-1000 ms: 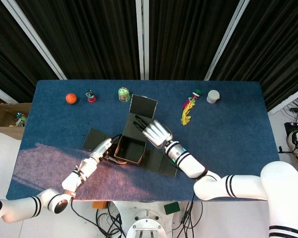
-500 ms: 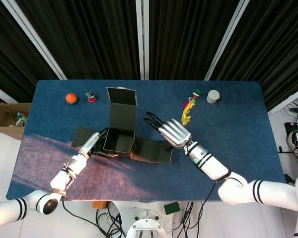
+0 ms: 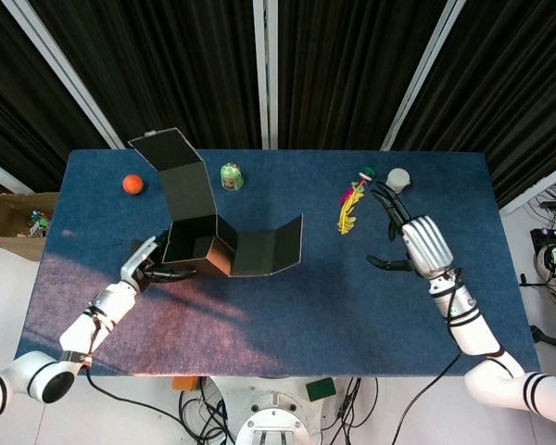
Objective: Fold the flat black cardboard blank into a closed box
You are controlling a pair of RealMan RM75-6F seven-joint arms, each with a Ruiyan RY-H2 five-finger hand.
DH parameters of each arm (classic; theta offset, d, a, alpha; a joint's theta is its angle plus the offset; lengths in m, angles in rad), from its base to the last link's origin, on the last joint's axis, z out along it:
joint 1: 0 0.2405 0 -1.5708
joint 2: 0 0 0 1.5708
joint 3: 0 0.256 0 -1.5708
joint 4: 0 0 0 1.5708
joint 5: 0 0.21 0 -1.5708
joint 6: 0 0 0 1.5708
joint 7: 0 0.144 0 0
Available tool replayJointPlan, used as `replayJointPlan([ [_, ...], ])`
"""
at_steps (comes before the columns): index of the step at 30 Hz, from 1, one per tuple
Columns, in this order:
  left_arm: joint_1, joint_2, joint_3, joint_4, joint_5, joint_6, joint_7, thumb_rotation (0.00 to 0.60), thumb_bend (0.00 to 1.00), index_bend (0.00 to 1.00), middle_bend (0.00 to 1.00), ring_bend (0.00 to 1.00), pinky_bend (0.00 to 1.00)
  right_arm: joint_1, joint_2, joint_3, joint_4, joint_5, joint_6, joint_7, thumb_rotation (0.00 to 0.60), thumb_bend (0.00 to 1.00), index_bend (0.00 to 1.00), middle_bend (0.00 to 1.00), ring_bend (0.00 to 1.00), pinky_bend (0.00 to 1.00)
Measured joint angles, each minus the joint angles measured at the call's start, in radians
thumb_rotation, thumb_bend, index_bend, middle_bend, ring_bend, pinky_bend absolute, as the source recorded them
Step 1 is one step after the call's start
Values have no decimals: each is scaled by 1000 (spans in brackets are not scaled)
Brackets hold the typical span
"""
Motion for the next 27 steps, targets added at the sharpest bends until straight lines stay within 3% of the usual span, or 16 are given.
replayJointPlan([
  [7, -38, 58, 6, -59, 103, -24, -242, 600, 27, 307, 284, 525, 804, 33, -181, 52, 75, -87, 80, 6, 600, 55, 0, 33, 617, 983],
  [15, -105, 78, 35, -96, 151, -42, -317, 600, 26, 297, 274, 526, 804, 116, -328, 145, 124, -171, 171, -130, 600, 41, 0, 36, 617, 986],
  [20, -120, 77, 51, -87, 148, -47, -305, 600, 27, 296, 272, 525, 804, 161, -358, 186, 124, -207, 195, -212, 600, 40, 0, 37, 617, 986],
  [27, -132, 70, 71, -69, 140, -41, -248, 600, 27, 295, 266, 526, 804, 192, -318, 195, 61, -223, 144, -301, 600, 40, 0, 37, 617, 986],
])
